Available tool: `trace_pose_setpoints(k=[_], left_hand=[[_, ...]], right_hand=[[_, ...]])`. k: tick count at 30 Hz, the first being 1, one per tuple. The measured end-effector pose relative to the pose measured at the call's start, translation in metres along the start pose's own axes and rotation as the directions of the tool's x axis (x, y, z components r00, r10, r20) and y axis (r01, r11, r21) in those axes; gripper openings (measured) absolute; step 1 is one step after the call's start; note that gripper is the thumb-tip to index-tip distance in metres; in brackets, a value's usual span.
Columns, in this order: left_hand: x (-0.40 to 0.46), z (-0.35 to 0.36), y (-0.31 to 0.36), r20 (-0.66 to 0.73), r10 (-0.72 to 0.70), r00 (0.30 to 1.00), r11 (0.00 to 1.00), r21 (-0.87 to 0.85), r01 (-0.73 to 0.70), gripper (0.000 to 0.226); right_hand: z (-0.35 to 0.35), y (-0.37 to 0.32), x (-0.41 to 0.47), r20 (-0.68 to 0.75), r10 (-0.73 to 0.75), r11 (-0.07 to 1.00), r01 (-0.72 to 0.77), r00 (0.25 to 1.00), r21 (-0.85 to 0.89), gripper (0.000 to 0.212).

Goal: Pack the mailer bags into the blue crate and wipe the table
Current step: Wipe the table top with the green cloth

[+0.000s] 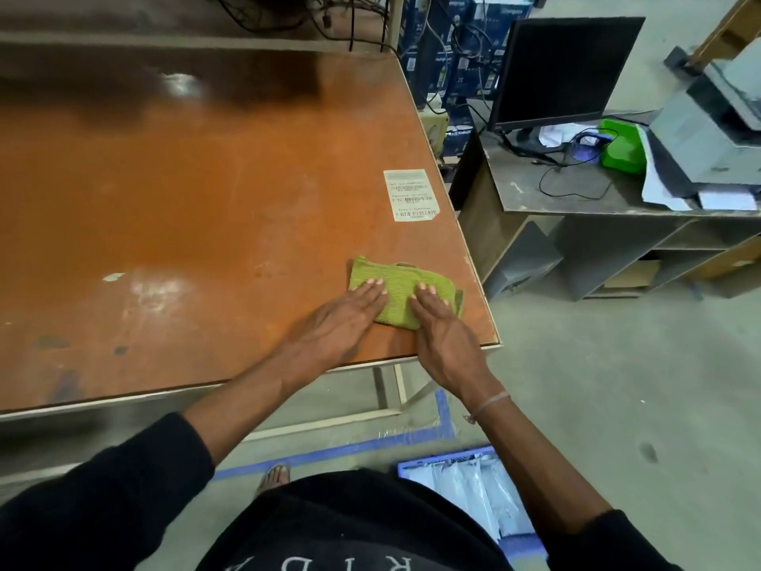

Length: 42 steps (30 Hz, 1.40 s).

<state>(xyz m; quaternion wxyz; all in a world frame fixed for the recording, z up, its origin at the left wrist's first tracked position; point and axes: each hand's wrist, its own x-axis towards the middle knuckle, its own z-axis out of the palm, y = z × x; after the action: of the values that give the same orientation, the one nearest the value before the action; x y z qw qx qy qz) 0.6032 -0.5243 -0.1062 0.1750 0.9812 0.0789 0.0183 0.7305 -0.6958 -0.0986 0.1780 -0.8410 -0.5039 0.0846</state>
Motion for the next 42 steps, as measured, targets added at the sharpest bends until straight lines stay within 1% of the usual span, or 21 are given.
trace_pose_setpoints(k=[3, 4, 6, 7, 9, 10, 11, 13, 14, 16, 18, 20, 22, 25, 27, 29, 31, 33, 36, 39, 42], left_hand=[[0.018, -0.007, -0.018, 0.044, -0.103, 0.994, 0.994, -0.039, 0.105, 0.066], [0.026, -0.013, -0.027, 0.047, -0.113, 0.993, 0.992, -0.047, 0.115, 0.068], [0.039, -0.027, -0.042, 0.021, -0.180, 0.983, 0.980, -0.087, 0.181, 0.059], [0.042, -0.032, -0.046, 0.022, -0.222, 0.975, 0.970, -0.099, 0.223, 0.055], [0.044, -0.035, -0.050, 0.008, -0.226, 0.974, 0.966, -0.130, 0.225, 0.067], [0.042, -0.035, -0.046, 0.022, -0.233, 0.972, 0.959, -0.161, 0.234, 0.076], [0.036, -0.034, -0.043, 0.030, -0.230, 0.973, 0.959, -0.161, 0.232, 0.077], [0.019, -0.022, -0.038, 0.000, -0.191, 0.982, 0.974, -0.122, 0.190, 0.054], [0.006, -0.014, -0.035, -0.022, -0.152, 0.988, 0.982, -0.119, 0.149, 0.051], [-0.023, 0.000, -0.024, -0.047, -0.096, 0.994, 0.982, -0.169, 0.087, 0.050], [-0.038, 0.008, -0.023, -0.068, -0.082, 0.994, 0.977, -0.203, 0.067, 0.055], [-0.025, -0.001, -0.033, -0.050, -0.107, 0.993, 0.974, -0.205, 0.095, 0.059], [0.003, -0.017, -0.047, -0.069, -0.138, 0.988, 0.973, -0.197, 0.122, 0.052], [0.042, -0.040, -0.065, -0.039, -0.178, 0.983, 0.968, -0.185, 0.168, 0.052], [0.043, -0.045, -0.065, -0.024, -0.180, 0.983, 0.970, -0.167, 0.174, 0.053], [0.026, -0.043, -0.058, -0.024, -0.128, 0.992, 0.978, -0.168, 0.122, 0.056], [0.003, -0.038, -0.053, -0.027, -0.069, 0.997, 0.982, -0.176, 0.064, 0.054], [-0.010, -0.033, -0.054, -0.019, -0.019, 1.000, 0.980, -0.196, 0.015, 0.050], [-0.011, -0.033, -0.060, -0.003, 0.043, 0.999, 0.986, -0.160, -0.043, 0.045], [-0.017, -0.036, -0.065, -0.052, 0.023, 0.998, 0.996, -0.082, -0.028, 0.037], [-0.038, -0.037, -0.075, -0.206, -0.004, 0.979, 0.999, -0.046, -0.005, 0.031]], right_hand=[[-0.006, 0.005, 0.025, 0.050, -0.022, 1.000, 0.023, 0.999, -0.006, 0.055], [-0.006, 0.006, 0.041, 0.074, -0.022, 1.000, 0.023, 0.997, -0.005, 0.054], [-0.009, 0.006, 0.076, 0.112, 0.036, 0.998, -0.041, 0.993, 0.037, 0.050], [-0.010, 0.006, 0.089, 0.101, 0.080, 0.994, -0.086, 0.992, 0.061, 0.046], [-0.014, 0.006, 0.101, 0.065, 0.122, 0.989, -0.127, 0.990, 0.078, 0.039], [-0.016, 0.004, 0.097, 0.068, 0.103, 0.991, -0.108, 0.992, 0.073, 0.038], [-0.018, 0.002, 0.089, 0.087, 0.071, 0.994, -0.078, 0.994, 0.072, 0.038], [-0.017, -0.006, 0.060, 0.082, 0.025, 0.995, -0.033, 0.996, 0.099, 0.038], [-0.014, -0.010, 0.043, 0.049, 0.014, 0.994, -0.019, 0.999, 0.105, 0.037], [-0.007, -0.020, 0.013, -0.011, -0.032, 0.995, 0.033, 0.999, 0.097, 0.038], [0.002, -0.022, 0.000, -0.029, -0.065, 0.994, 0.067, 0.997, 0.091, 0.039], [0.001, -0.020, 0.014, -0.047, -0.029, 0.993, 0.035, 0.998, 0.117, 0.038], [-0.005, -0.018, 0.043, -0.041, 0.025, 0.991, -0.019, 0.999, 0.132, 0.034], [-0.008, -0.013, 0.086, -0.013, 0.113, 0.991, -0.111, 0.994, 0.080, 0.035], [-0.007, -0.012, 0.086, 0.011, 0.148, 0.989, -0.148, 0.989, 0.003, 0.037], [-0.008, -0.018, 0.060, 0.012, 0.118, 0.987, -0.116, 0.993, -0.110, 0.035], [-0.013, -0.029, 0.028, -0.041, 0.023, 0.990, -0.028, 0.999, -0.135, 0.026], [-0.019, -0.036, 0.010, -0.045, -0.070, 0.984, 0.061, 0.997, -0.170, 0.017], [-0.022, -0.030, 0.028, -0.042, -0.121, 0.969, 0.109, 0.992, -0.222, 0.022], [-0.016, -0.022, 0.047, -0.040, -0.236, 0.963, 0.228, 0.971, -0.141, 0.032], [0.005, -0.023, 0.042, 0.016, -0.317, 0.948, 0.316, 0.948, 0.046, 0.044]])
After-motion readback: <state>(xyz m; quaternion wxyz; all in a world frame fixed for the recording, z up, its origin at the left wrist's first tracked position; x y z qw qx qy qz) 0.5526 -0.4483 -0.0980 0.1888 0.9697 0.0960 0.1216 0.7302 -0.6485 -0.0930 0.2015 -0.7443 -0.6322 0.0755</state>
